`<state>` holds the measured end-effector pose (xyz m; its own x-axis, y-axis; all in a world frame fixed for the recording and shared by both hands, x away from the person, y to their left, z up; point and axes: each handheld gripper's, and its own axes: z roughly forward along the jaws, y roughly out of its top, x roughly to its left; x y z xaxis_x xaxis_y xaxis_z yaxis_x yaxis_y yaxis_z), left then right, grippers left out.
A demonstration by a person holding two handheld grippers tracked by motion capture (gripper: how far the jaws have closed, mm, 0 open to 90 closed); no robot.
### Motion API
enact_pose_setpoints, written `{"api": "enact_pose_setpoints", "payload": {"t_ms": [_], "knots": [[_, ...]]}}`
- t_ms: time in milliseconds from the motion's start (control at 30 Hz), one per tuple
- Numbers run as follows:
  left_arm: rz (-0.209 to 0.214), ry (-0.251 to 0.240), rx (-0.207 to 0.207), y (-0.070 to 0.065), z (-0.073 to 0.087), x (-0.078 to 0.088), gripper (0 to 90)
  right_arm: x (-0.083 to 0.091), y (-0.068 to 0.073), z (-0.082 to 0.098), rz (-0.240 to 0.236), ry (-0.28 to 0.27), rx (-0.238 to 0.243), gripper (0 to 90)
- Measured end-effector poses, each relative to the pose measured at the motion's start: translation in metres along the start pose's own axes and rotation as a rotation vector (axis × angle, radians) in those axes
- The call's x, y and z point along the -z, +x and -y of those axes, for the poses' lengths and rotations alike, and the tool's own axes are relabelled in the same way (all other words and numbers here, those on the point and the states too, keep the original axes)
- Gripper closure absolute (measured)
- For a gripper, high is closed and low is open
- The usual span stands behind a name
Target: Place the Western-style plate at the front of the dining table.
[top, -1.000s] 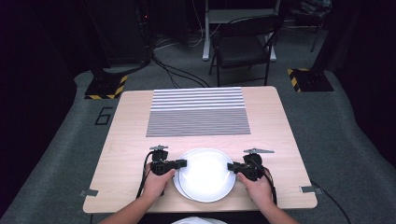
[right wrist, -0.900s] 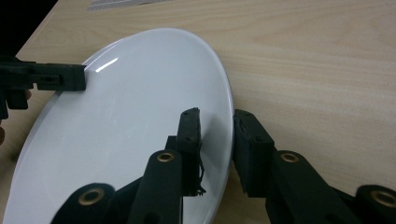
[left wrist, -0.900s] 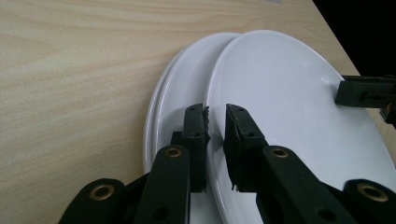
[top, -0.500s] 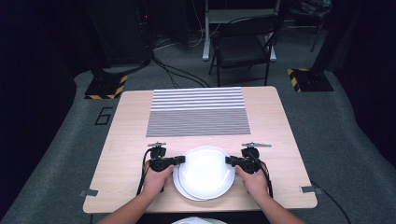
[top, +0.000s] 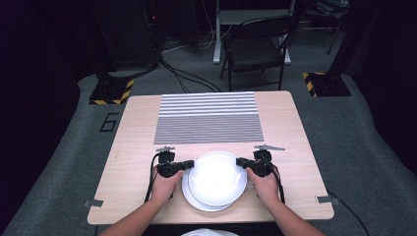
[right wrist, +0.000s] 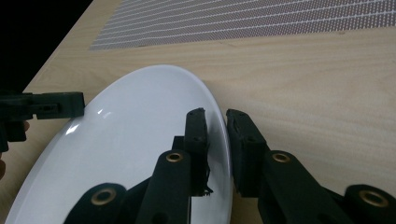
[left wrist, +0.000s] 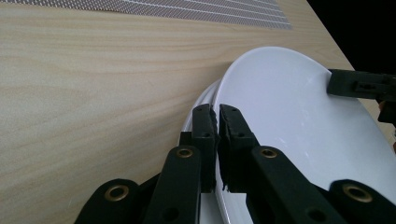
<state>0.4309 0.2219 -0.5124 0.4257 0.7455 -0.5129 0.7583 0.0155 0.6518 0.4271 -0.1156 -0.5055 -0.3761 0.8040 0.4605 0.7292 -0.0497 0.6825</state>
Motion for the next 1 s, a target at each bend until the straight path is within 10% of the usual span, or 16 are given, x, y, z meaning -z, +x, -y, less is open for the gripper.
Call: {"api": "enact_pose_setpoints", "payload": {"t_ms": [667,1000], "knots": [[0.017,0.006,-0.018,0.008,-0.012,-0.010,77.2,-0.039,0.008,-0.033,-0.041,-0.007,0.047,84.1],[-0.007,0.008,-0.054,0.005,-0.014,-0.009,77.9,-0.023,0.006,-0.031,-0.009,0.009,0.036,64.9]]}}
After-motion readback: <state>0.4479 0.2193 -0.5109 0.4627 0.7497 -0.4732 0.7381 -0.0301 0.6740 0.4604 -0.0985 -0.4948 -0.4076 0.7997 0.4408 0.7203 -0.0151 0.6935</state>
